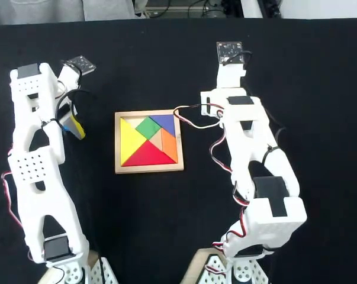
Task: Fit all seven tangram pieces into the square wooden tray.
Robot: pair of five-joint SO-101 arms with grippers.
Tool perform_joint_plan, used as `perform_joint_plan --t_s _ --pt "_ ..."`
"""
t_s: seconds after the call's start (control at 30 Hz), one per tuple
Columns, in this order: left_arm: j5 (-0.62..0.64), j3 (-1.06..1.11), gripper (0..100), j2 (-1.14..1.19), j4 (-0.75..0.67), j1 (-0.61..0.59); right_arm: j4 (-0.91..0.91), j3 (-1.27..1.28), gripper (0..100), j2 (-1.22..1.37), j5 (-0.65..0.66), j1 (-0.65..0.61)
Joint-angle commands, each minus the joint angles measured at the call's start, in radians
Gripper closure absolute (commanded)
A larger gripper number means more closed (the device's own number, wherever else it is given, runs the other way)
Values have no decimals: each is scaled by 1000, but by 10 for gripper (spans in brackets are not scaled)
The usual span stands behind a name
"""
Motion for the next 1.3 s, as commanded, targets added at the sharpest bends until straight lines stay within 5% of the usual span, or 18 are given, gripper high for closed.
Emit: perform_joint_plan --t_s 0.0,1.03,1.27 --pt "-58 -39 682 -17 60 -19 -17 -73 987 -8 11 6" --pt "95 -163 684 61 86 -8 -17 -73 987 -8 11 6" --pt "97 -163 845 61 86 2 -17 -73 987 -8 11 6"
